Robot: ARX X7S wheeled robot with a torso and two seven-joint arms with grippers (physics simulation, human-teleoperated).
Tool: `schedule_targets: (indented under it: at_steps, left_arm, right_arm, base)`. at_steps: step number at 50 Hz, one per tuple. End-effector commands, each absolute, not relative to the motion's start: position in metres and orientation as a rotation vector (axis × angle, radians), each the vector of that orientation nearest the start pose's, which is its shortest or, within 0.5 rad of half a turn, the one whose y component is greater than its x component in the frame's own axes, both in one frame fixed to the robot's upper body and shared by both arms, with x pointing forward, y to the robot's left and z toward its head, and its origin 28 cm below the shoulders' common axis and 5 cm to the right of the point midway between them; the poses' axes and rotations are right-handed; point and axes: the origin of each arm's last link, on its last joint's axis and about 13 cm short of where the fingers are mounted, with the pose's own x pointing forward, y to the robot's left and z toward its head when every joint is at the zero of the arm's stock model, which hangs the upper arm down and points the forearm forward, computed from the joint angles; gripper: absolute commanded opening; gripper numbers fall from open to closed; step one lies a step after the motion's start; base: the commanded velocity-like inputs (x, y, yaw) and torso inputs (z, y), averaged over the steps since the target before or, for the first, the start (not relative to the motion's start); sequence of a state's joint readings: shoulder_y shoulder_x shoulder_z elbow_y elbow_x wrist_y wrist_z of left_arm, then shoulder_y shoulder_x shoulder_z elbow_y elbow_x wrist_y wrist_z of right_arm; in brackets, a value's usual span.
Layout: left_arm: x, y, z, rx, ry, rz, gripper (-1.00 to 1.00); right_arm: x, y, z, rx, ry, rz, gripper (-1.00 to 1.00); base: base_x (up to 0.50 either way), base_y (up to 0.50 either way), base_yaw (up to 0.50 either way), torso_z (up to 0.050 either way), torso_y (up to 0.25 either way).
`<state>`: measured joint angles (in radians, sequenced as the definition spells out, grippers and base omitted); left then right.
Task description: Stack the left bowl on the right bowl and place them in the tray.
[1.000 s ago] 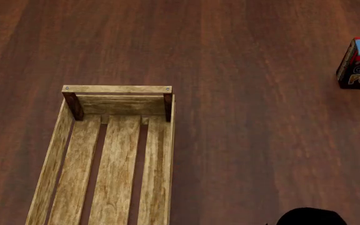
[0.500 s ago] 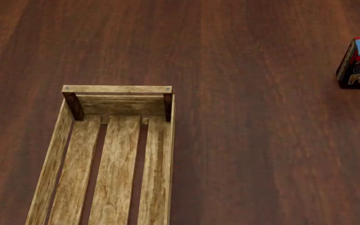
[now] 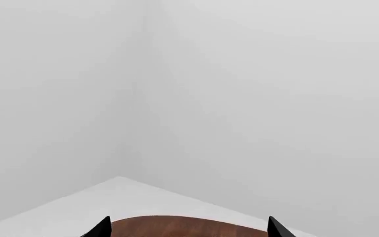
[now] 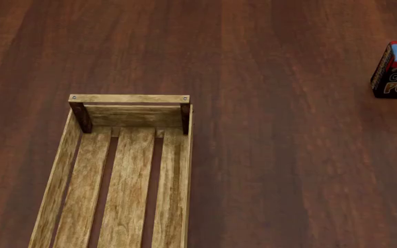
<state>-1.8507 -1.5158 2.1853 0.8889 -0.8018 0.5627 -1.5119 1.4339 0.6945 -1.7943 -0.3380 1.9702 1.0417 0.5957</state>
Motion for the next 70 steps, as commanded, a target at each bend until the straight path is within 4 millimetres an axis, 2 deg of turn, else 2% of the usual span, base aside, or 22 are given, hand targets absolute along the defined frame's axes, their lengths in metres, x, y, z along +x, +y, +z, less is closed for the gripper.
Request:
schedule_targets:
  at_steps: [1,21,39,57,70]
  left_arm:
    - [0.136,0.266,0.248,-0.161,-0.564,0.331,1.00]
    - [0.135,0.266,0.251,-0.171,-0.577,0.325,1.00]
    - [0.133,0.267,0.252,-0.172,-0.581,0.329,1.00]
    - [0.132,0.266,0.251,-0.174,-0.581,0.328,1.00]
    - [0.132,0.266,0.251,-0.175,-0.582,0.327,1.00]
  right_arm:
    - [0.192,-0.105,0.156,-0.639,1.295,0.771,-1.00]
    - [0.185,-0.102,0.189,-0.678,1.205,0.737,-1.00]
    - [0.183,-0.099,0.204,-0.708,1.166,0.707,-1.00]
    - [0.178,-0.102,0.237,-0.776,1.082,0.647,-1.00]
    - [0.186,-0.098,0.254,-0.821,1.054,0.579,-1.00]
  base:
    - [0.00,0.00,0.00,0.000,-0.016]
    - [0.00,0.00,0.00,-0.001,-0.001]
    - [0.00,0.00,0.00,0.000,-0.001]
    - [0.00,0.00,0.00,0.000,0.000]
    - [0.00,0.00,0.00,0.000,0.000]
